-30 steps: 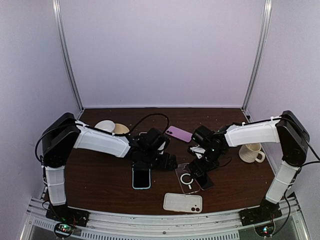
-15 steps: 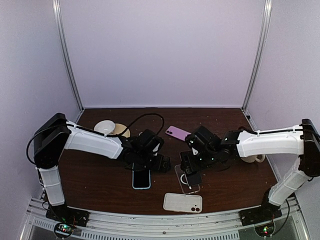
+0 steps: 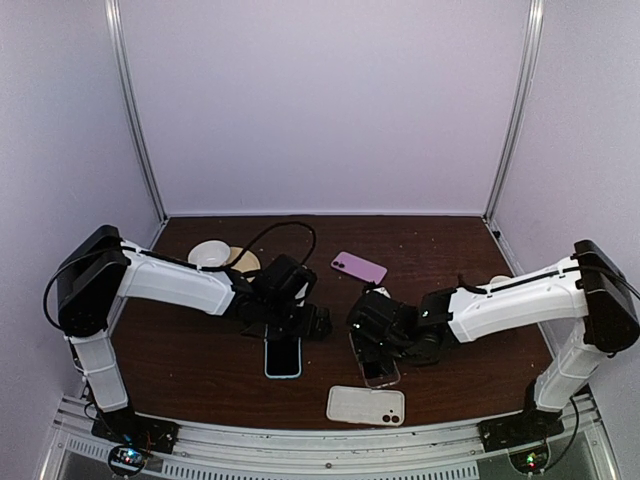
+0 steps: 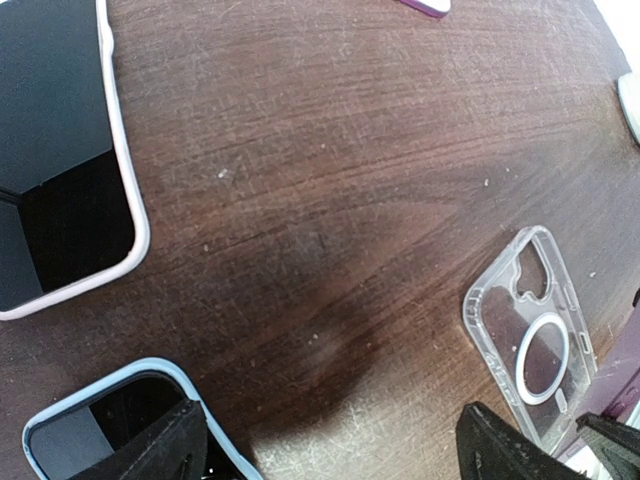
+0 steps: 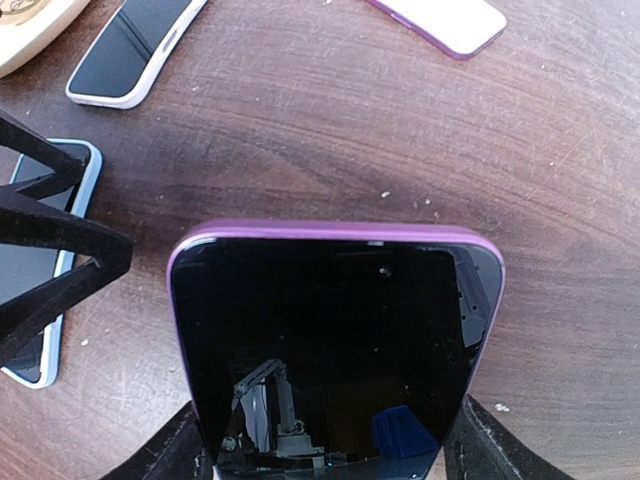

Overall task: Put the phone into the phone case
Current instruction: Move the phone case to the center of the board.

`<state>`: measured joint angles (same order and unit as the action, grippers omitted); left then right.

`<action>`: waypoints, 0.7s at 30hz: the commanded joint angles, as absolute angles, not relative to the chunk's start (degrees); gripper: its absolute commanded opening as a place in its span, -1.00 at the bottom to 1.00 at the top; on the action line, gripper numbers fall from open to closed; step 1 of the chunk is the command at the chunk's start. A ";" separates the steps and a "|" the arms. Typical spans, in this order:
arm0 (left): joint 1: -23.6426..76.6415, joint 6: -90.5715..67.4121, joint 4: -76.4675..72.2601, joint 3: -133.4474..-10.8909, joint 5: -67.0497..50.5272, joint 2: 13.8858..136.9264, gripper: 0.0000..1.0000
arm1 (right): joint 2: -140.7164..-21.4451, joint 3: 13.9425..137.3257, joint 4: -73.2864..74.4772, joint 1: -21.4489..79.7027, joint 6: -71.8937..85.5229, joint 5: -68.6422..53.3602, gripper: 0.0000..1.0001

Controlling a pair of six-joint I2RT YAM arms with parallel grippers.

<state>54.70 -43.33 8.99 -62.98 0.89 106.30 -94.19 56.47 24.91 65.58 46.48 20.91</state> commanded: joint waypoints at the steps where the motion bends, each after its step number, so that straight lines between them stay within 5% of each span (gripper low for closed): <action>1: 54.38 -42.65 7.46 -62.05 1.25 105.03 0.81 | -94.48 55.38 21.38 66.02 44.92 25.78 -1.00; 21: 54.34 -42.66 7.11 -62.18 1.37 105.20 0.82 | -97.26 55.97 26.52 69.17 47.25 26.81 -1.00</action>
